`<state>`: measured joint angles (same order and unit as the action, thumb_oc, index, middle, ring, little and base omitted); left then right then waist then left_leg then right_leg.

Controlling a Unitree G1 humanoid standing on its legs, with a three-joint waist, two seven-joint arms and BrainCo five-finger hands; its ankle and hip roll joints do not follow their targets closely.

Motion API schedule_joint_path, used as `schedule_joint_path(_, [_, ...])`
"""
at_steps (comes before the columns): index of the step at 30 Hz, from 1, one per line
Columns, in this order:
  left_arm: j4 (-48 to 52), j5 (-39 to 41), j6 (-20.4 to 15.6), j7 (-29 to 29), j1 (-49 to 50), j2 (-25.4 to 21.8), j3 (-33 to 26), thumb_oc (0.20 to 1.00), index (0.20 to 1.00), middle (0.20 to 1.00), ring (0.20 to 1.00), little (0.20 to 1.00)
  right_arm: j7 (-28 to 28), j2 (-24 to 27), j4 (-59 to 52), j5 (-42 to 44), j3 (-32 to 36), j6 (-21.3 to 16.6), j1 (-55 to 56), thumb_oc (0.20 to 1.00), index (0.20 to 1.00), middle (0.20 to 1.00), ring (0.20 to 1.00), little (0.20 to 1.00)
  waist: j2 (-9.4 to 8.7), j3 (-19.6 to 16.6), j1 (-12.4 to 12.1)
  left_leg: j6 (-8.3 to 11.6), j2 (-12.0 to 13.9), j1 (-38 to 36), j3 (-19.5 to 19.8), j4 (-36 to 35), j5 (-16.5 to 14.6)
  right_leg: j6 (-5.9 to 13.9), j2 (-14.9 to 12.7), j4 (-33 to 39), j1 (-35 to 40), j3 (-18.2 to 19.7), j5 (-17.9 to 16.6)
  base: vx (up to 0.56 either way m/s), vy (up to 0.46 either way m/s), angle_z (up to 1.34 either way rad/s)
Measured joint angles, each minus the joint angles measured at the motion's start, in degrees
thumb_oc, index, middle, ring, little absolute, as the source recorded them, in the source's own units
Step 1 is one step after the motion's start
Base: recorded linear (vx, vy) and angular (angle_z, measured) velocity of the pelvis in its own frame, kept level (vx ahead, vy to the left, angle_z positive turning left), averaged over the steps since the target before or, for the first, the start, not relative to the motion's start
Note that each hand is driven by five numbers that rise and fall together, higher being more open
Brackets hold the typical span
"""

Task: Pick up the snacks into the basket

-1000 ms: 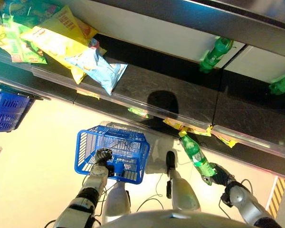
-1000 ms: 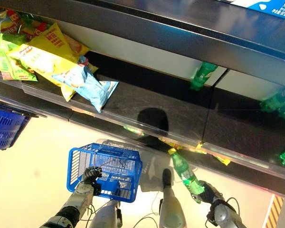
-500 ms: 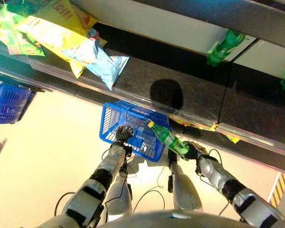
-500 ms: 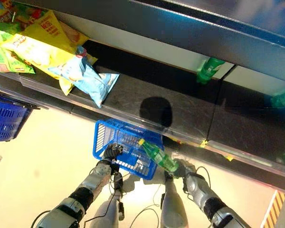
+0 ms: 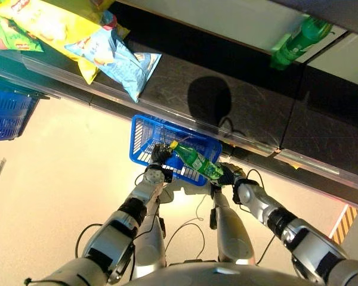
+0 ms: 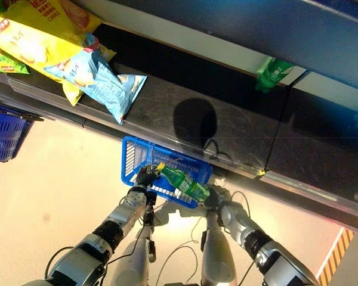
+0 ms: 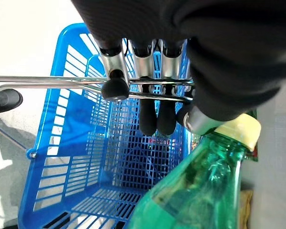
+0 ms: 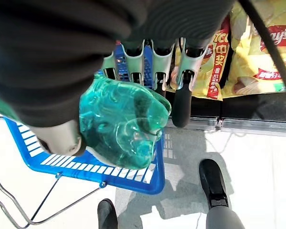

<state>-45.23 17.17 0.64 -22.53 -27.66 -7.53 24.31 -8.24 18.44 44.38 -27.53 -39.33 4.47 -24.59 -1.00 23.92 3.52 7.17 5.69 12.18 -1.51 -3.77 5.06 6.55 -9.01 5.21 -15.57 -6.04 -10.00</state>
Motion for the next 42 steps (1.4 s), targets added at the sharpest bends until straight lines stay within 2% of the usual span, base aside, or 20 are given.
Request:
schedule_joint_path(5, [5.9,2.7,-0.1,-0.2,0.2,-0.1,4.5,0.200,0.200,0.200,0.200,0.200,-2.1,-4.4,8.8,3.3,-0.1,0.9,-4.4,0.200,0.200,0.200,0.200,0.200,0.21,1.2,-1.5,0.14,0.0,1.5,0.7,0.8,0.2,-0.21,0.0,0.0,-0.7,-0.7,-0.2,-0.02,0.006,0.06])
schedule_joint_path(11, [12.5,4.4,-0.1,-0.3,0.6,-1.6,6.7,0.200,0.200,0.200,0.200,0.200,-3.4,-3.5,5.3,7.5,0.8,2.1,-6.2,0.200,0.200,0.200,0.200,0.200,0.60,3.0,-2.0,0.27,0.0,3.6,2.0,1.6,0.3,-0.34,0.0,0.0,-1.5,-1.9,-0.3,-0.02,-0.009,0.10])
schedule_joint_path(14, [13.0,4.5,-0.1,0.1,0.5,-1.6,7.0,0.200,0.200,0.200,0.200,0.200,-4.4,-3.8,6.6,9.3,0.7,2.4,-7.2,0.200,0.200,0.200,0.200,0.200,0.93,3.4,-3.1,0.28,0.0,3.9,2.1,1.7,0.3,-0.37,0.0,0.0,-1.7,-2.0,-0.3,-0.01,0.009,0.03])
schedule_joint_path(18, [13.0,4.5,-0.1,0.3,0.5,-1.7,7.0,0.200,0.200,0.200,0.200,0.200,-5.4,-4.1,7.3,10.3,0.8,2.6,-7.5,0.200,0.200,0.200,0.200,0.200,1.04,3.5,-3.0,0.28,0.0,4.4,2.7,1.9,0.3,-0.38,-0.1,0.0,-1.9,-2.5,-0.3,0.00,0.014,0.06])
schedule_joint_path(25, [13.0,4.4,-0.1,0.4,1.1,-1.8,5.5,0.200,0.200,0.200,0.200,0.200,-6.3,-4.0,5.2,10.4,3.8,2.5,-4.3,0.200,0.200,0.200,0.200,0.200,1.19,3.6,-3.1,0.33,-0.1,4.6,3.1,2.2,0.3,-0.38,-0.1,0.0,-1.6,-2.6,-0.3,0.00,0.000,0.01])
schedule_joint_path(30, [14.4,4.7,-0.1,-0.1,2.3,-2.2,4.1,0.200,0.200,0.200,0.200,0.200,-7.4,-4.3,4.9,13.6,6.1,2.8,-1.8,0.200,0.200,0.200,0.200,0.200,1.52,3.9,-3.0,0.33,-0.1,4.7,3.1,2.2,0.3,-0.38,-0.1,0.0,-1.7,-2.6,-0.3,0.00,0.000,0.00])
schedule_joint_path(38, [15.6,4.9,-0.1,-1.1,3.1,-2.1,1.0,0.200,0.200,0.200,0.200,0.200,-7.8,1.1,-8.4,12.3,10.8,2.7,5.2,0.200,0.200,0.200,0.200,0.200,1.31,4.9,-2.7,0.33,0.0,5.0,3.1,2.2,0.3,-0.38,-0.1,0.0,-2.0,-2.5,-0.3,0.00,0.000,0.00])
schedule_joint_path(42, [15.6,4.8,-0.1,-1.4,4.0,-2.9,-2.1,0.200,0.200,0.200,0.200,0.200,-8.1,3.4,-9.4,11.1,14.8,2.0,8.2,0.200,0.200,0.200,0.200,0.200,0.53,5.3,-2.5,0.33,0.0,4.9,3.0,2.2,0.3,-0.38,-0.1,0.0,-1.9,-2.5,-0.3,0.00,0.000,0.00])
